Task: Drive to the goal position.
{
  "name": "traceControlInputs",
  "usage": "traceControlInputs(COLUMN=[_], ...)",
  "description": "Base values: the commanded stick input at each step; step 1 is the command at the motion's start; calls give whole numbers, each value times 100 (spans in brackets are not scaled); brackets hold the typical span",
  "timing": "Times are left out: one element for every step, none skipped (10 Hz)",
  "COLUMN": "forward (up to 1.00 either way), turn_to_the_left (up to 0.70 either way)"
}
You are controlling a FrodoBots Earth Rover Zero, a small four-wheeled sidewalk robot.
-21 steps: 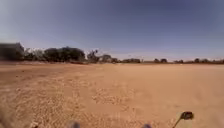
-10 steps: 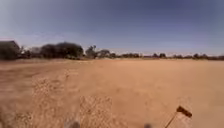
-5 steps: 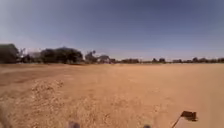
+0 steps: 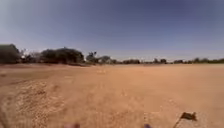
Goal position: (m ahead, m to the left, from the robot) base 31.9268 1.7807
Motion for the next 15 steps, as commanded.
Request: traceControlInputs(forward=[70,70,70,70,70,70,70,70,70,70,70,70,70,70,70], turn_to_the_left=[0,0,0,0,0,0,0,0,0,0,0,0,0,0,0])
